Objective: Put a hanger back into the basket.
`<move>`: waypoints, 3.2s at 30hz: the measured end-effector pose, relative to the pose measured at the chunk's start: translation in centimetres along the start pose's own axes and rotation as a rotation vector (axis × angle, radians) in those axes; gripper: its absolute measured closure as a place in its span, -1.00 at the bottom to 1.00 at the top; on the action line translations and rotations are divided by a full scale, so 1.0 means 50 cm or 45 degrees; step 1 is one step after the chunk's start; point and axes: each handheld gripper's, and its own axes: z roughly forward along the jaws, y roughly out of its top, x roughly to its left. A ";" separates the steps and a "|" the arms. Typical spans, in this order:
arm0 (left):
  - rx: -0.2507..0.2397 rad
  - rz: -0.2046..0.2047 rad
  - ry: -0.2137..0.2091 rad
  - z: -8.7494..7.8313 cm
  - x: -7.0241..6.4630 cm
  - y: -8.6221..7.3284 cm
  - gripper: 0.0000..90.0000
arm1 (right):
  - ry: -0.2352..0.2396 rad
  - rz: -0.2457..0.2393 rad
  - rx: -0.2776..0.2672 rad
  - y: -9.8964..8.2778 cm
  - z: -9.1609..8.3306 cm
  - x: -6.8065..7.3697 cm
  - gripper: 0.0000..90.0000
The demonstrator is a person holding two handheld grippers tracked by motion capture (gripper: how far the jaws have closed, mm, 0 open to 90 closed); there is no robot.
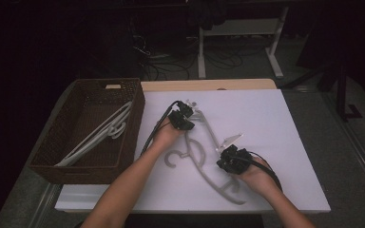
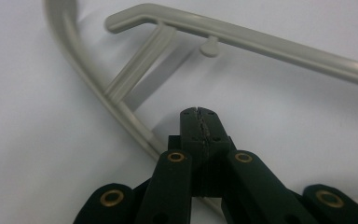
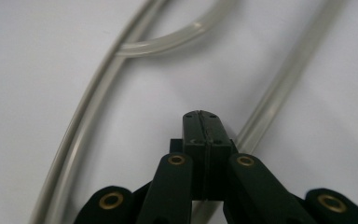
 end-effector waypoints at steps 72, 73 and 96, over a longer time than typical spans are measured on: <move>-0.232 0.138 -0.199 -0.061 -0.039 -0.091 -0.30 | 0.027 0.339 -0.386 -0.126 -0.103 -0.141 0.09; -0.219 0.146 -0.196 -0.054 -0.038 -0.091 -0.30 | 0.029 0.339 -0.394 -0.127 -0.104 -0.141 0.08; -0.135 0.327 -0.276 -0.063 -0.099 -0.110 0.39 | 0.079 0.241 -0.344 -0.102 -0.075 -0.106 0.54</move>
